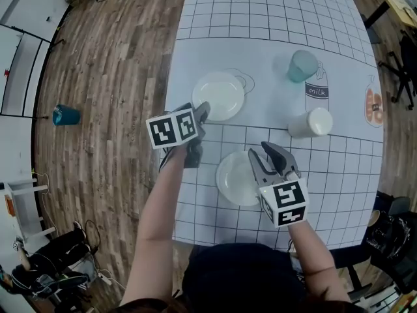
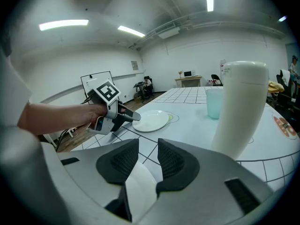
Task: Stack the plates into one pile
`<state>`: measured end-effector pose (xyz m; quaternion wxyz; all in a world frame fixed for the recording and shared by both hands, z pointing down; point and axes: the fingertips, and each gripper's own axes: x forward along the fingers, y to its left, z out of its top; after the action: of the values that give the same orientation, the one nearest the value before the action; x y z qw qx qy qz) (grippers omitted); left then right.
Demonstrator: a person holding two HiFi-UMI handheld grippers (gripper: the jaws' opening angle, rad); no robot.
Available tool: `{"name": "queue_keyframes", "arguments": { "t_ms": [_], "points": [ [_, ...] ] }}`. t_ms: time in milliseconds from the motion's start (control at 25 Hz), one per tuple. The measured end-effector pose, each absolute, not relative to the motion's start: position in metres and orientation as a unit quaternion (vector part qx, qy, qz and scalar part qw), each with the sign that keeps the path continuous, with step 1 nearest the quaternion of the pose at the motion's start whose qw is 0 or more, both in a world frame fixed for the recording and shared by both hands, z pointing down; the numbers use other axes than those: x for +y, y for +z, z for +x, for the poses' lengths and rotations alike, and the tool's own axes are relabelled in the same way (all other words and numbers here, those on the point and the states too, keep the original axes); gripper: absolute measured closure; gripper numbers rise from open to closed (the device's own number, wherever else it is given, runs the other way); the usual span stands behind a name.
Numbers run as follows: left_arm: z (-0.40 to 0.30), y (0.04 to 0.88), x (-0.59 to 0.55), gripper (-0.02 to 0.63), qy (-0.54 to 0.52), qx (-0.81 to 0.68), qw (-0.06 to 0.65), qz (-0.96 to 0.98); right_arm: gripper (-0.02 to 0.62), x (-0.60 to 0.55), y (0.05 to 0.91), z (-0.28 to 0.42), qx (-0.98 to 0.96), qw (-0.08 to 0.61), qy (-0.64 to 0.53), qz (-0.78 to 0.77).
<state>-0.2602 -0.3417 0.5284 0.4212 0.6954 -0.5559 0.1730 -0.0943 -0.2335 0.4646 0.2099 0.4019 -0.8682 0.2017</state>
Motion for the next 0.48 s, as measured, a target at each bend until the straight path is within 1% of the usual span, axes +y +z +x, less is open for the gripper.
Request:
{"name": "queue_keyframes", "arguments": {
  "t_ms": [80,200,480],
  "points": [
    [-0.262,0.532,-0.343,0.364,0.178,-0.552,0.429,0.692,0.453,-0.235,0.467,-0.093,-0.868,0.209,0.204,0.401],
    [-0.265,0.535,-0.344,0.396,0.195,-0.549,0.428,0.691,0.453,-0.237,0.471,-0.093,-0.868,0.207,0.209,0.399],
    [-0.267,0.538,-0.345,0.44,0.229,-0.566,0.41,0.677,0.453,-0.24,0.477,-0.093,-0.867,0.201,0.222,0.397]
  ]
}}
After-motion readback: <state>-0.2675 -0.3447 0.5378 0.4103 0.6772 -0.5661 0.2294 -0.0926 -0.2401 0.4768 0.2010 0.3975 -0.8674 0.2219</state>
